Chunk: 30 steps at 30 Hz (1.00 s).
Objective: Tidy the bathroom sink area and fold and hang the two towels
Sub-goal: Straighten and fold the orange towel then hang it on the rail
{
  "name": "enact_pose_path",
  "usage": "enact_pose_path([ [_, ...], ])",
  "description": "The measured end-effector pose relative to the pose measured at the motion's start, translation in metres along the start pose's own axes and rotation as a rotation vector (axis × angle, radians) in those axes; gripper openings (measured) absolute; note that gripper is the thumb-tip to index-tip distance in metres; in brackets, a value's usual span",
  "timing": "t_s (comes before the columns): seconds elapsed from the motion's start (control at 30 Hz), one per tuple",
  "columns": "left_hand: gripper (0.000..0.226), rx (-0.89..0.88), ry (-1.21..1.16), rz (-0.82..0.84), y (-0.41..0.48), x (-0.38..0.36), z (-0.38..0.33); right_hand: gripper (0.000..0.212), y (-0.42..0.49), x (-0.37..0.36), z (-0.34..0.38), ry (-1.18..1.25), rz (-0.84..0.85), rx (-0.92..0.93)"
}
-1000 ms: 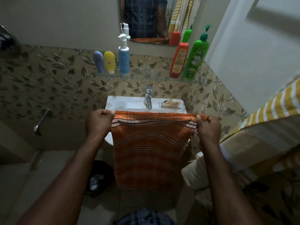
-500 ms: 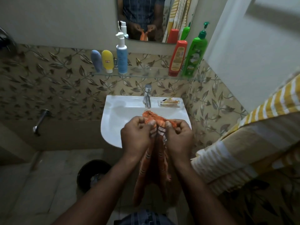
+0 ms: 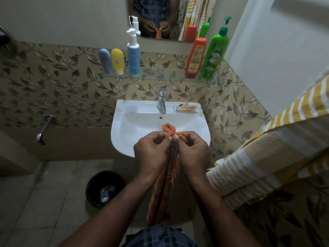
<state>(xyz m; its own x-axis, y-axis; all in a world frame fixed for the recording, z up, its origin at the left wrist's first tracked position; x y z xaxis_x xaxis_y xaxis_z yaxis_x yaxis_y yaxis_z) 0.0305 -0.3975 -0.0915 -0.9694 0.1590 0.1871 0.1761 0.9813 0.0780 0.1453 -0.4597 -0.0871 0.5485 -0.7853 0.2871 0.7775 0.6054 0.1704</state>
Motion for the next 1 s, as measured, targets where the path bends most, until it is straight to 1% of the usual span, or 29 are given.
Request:
enact_pose_path([
  [0.07,0.002,-0.002,0.008,-0.003,-0.001,0.001,-0.001,0.012,-0.002,0.0,0.001,-0.004,0.01,-0.013],
  [0.17,0.004,0.001,0.011,-0.004,-0.002,0.001,-0.002,0.004,-0.003,-0.001,0.003,-0.016,0.016,-0.041],
  [0.33,0.014,-0.018,0.003,-0.003,-0.004,0.002,-0.003,0.007,-0.006,-0.002,0.006,-0.008,0.021,-0.046],
  [0.47,0.009,-0.005,0.0,-0.033,-0.002,0.002,-0.002,0.006,-0.009,-0.003,0.009,-0.028,0.003,-0.035],
  [0.6,0.023,-0.034,0.016,-0.029,-0.004,0.003,-0.002,0.006,-0.012,-0.004,0.011,-0.012,0.004,-0.048],
  [0.73,0.029,-0.047,0.024,-0.027,-0.004,0.003,-0.003,0.007,-0.011,-0.005,0.01,-0.005,0.0,-0.072],
  [1.0,0.019,-0.064,0.059,-0.049,-0.003,0.004,0.001,0.008,-0.013,-0.006,0.007,-0.009,0.013,-0.092],
])
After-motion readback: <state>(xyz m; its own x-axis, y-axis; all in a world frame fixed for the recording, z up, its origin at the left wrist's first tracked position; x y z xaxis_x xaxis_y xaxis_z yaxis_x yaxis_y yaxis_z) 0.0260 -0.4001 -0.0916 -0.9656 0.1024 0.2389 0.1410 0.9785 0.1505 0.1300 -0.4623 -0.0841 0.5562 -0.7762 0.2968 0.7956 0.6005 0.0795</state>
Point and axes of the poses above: each hand's wrist, its own y-axis towards the middle knuckle, its own x-axis out of the back of the hand, z = x × y, the point moved 2 cm from there along y, towards the middle knuckle
